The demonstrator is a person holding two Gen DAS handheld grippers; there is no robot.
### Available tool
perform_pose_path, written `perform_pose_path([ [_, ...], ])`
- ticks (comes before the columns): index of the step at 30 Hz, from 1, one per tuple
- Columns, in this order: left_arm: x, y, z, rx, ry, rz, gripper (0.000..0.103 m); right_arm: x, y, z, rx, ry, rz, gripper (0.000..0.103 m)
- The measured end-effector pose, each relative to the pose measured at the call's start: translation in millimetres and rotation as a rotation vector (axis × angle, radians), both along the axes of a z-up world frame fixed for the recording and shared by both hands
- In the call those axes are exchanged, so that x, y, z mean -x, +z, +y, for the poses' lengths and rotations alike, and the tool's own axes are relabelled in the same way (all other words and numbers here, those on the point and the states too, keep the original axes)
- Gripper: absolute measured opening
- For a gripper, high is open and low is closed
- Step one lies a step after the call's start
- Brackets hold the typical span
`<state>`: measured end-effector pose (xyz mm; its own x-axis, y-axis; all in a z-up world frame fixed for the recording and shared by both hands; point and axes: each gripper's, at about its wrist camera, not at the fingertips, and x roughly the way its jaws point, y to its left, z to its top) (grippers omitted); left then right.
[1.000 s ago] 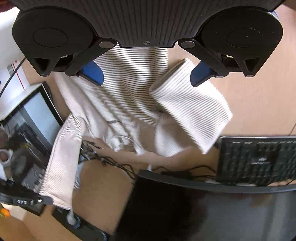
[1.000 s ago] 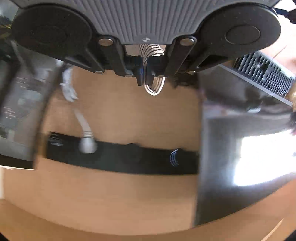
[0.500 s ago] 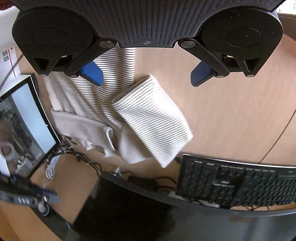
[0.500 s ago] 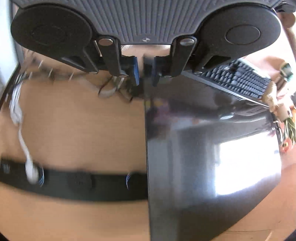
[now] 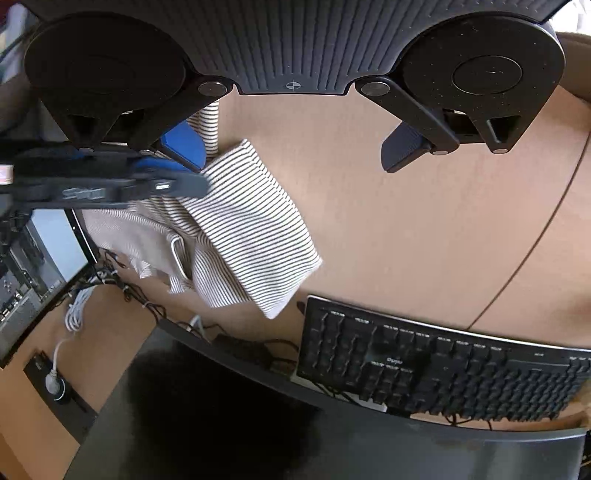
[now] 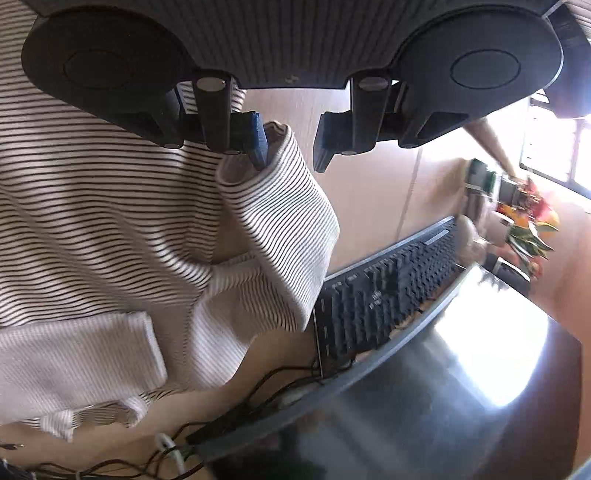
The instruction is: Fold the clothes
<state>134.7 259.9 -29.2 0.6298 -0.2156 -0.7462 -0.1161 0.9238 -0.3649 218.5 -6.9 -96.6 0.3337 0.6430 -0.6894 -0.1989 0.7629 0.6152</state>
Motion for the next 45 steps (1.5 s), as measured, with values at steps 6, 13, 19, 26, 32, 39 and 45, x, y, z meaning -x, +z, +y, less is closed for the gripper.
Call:
perform_pose_path([
  [6,-8.4,0.0,-8.9,-0.002,-0.012,0.011,0.103,-3.0,26.9,9.1,0.155,0.057,-0.300,0.004],
  [13,-32.5,0.7,-46.8,0.004,-0.068,0.008,0.103,-27.7,121.1,-89.1,0.371,-0.032,-0.658,0.004],
  [19,-62.3,4.1,-91.0,-0.010,-0.170,-0.005,0.103,-67.5,108.9,-165.4,0.488,-0.127,-0.613,0.004],
  [26,-103.4,13.1,-142.4,-0.044,-0.317,-0.070,0.103,-96.6,28.3,-204.9,0.529,-0.175,-0.450,0.004],
  [32,-154.2,-2.8,-176.7,-0.022,-0.366,-0.041,0.103,-106.3,-32.9,-216.1,0.549,-0.199,-0.364,0.006],
  [39,-183.8,-21.4,-173.9,-0.017,-0.312,-0.019,0.103,-86.6,-11.2,-217.0,0.562,-0.198,-0.443,0.048],
  [45,-180.9,-9.5,-172.0,0.039,-0.328,-0.099,0.103,-68.1,15.6,-210.0,0.462,-0.188,-0.544,0.050],
])
